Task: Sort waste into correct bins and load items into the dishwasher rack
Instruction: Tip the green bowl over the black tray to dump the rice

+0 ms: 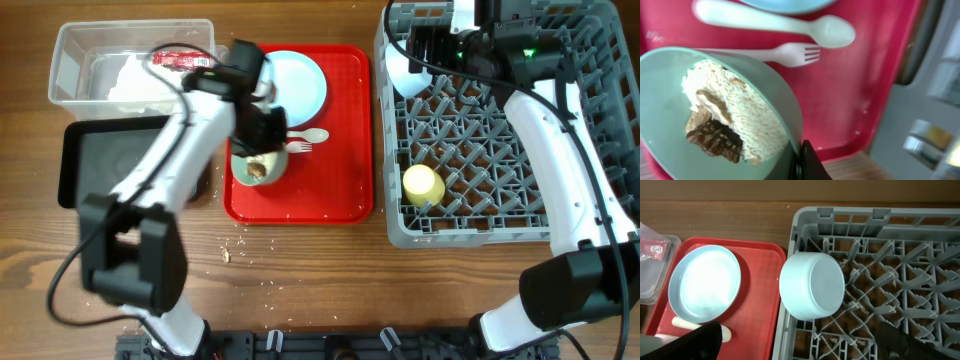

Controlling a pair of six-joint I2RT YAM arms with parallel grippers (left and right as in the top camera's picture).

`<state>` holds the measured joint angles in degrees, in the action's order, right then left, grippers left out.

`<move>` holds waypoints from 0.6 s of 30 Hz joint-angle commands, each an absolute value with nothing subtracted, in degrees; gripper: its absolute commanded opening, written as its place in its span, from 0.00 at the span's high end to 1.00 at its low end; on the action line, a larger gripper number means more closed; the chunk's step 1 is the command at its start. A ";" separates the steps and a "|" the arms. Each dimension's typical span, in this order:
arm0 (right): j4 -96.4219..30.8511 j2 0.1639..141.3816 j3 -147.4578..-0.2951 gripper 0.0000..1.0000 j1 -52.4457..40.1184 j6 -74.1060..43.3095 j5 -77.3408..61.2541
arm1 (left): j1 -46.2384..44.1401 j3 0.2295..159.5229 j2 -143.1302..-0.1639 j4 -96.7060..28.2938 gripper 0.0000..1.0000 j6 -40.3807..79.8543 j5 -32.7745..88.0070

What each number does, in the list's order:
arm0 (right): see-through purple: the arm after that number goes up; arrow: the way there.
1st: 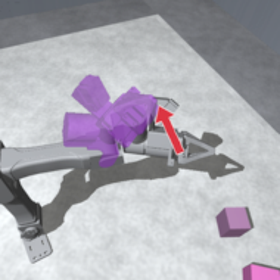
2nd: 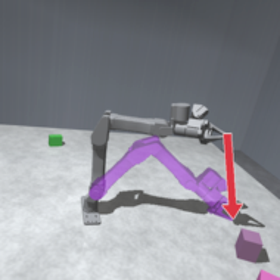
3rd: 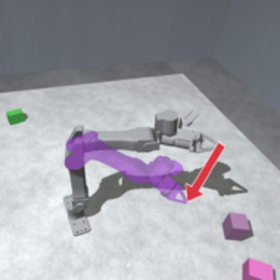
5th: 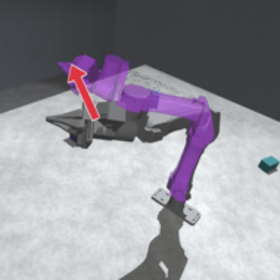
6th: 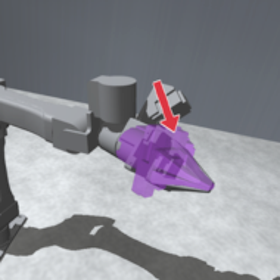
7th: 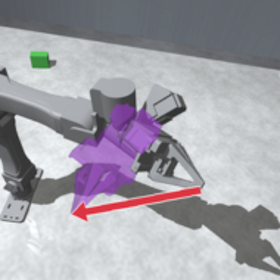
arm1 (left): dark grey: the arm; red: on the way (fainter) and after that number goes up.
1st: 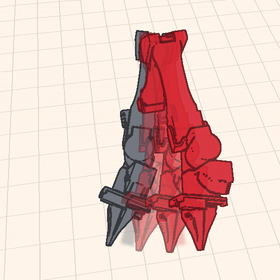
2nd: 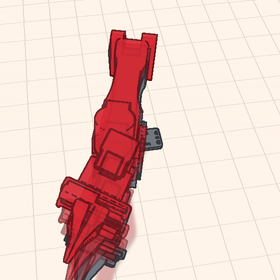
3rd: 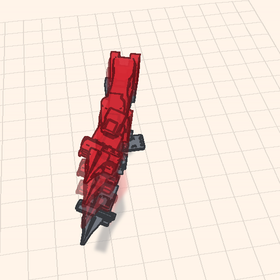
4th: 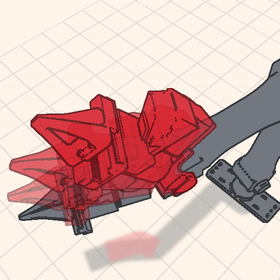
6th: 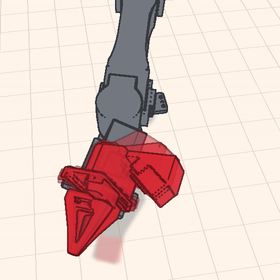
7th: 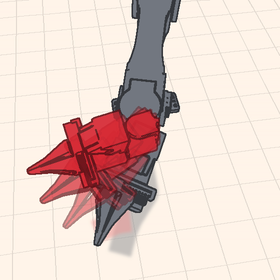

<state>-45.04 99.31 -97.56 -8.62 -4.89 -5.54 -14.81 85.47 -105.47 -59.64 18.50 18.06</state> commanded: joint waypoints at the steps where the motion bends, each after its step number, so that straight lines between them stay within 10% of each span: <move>1: -44.40 99.90 -97.78 0.00 -8.64 -4.21 -5.67 | -5.89 86.91 -100.12 -61.19 0.96 15.75 24.27; 18: -44.47 99.90 -97.78 0.01 -8.64 -4.49 -5.69 | 30.52 86.15 -103.88 -60.29 0.96 -2.11 57.91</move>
<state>-44.58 99.31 -97.56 -8.62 -4.89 -5.56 27.29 85.80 -101.47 -60.25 0.91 49.54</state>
